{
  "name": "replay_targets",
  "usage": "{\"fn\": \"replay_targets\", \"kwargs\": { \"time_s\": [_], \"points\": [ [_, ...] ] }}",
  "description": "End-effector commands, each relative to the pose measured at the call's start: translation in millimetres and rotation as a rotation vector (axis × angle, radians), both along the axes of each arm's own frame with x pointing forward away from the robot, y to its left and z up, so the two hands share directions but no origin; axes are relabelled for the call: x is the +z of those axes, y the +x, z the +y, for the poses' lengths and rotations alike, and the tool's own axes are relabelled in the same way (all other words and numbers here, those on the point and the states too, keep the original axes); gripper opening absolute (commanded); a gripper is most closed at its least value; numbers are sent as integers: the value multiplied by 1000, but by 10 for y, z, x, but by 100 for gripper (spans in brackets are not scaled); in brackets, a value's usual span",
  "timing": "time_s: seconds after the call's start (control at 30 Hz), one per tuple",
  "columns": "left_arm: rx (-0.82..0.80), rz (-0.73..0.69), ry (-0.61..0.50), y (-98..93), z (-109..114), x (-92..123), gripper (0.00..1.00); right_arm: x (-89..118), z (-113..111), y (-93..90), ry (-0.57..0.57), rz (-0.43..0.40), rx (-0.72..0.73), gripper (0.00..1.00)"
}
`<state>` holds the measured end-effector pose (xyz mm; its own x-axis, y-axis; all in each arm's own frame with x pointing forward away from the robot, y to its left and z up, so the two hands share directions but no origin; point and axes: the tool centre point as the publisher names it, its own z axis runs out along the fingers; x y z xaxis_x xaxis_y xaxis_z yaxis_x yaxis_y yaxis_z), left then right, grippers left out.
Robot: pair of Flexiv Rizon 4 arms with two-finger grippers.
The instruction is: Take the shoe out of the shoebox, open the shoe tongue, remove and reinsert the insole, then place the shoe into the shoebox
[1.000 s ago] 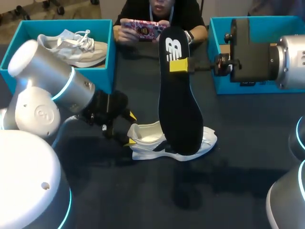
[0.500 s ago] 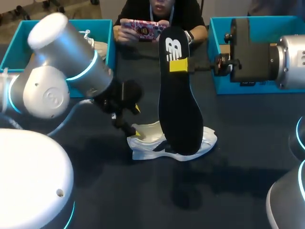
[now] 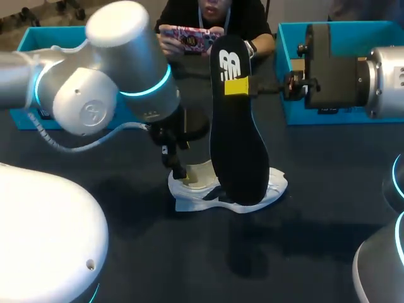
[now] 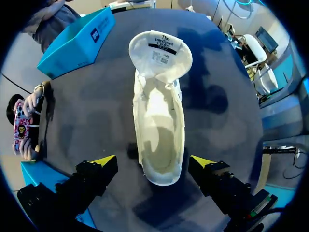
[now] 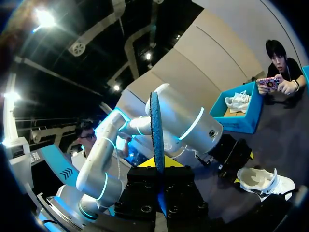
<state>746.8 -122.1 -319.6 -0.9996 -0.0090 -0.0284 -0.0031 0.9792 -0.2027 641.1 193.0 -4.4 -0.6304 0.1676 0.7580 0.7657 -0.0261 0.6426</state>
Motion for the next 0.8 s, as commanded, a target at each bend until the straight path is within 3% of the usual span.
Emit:
{"fn": "replay_targets", "kwargs": {
  "time_s": [0.03,0.5,0.8],
  "points": [
    [1,6,83,-20,-22,11,100,3,35,16,-1,1,-1,0],
    [-1,15,129,-145,-48,10,100,3,35,16,-1,1,-1,0],
    [3,41,125,-9,-205,-119,100,3,35,16,-1,1,-1,0]
  ]
}}
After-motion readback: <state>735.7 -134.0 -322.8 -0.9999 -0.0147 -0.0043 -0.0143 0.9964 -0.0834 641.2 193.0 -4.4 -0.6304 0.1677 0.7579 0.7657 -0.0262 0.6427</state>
